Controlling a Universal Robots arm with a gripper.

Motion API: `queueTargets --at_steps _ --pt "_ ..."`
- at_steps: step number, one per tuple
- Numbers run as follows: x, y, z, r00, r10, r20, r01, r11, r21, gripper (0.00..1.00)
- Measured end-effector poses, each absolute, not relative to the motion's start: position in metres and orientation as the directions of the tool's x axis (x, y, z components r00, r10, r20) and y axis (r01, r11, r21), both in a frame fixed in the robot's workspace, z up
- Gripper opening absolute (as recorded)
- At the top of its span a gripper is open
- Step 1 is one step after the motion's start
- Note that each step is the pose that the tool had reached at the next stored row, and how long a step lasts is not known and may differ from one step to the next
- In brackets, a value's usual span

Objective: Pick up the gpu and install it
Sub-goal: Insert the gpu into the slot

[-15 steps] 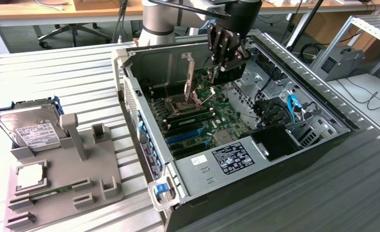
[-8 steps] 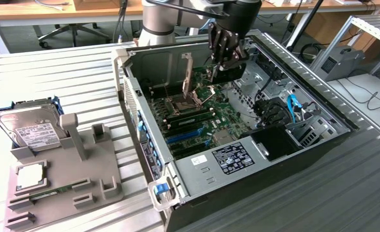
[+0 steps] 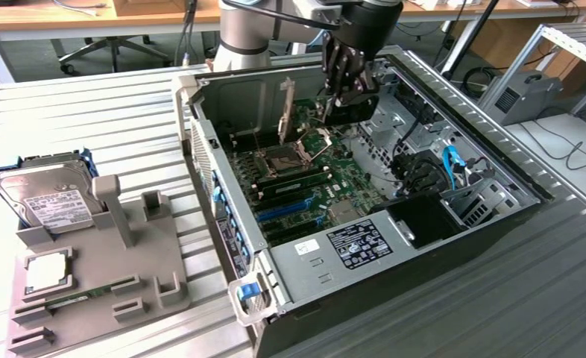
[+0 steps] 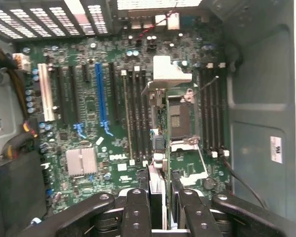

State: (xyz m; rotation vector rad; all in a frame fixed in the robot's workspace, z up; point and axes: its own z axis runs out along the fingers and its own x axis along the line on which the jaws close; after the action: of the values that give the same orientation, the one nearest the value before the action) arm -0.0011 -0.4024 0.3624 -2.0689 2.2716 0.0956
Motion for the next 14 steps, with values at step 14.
queueTargets --at_steps 14 --pt "-0.0024 -0.4041 0.3604 -0.098 -0.991 -0.097 -0.995 0.098 0.001 0.28"
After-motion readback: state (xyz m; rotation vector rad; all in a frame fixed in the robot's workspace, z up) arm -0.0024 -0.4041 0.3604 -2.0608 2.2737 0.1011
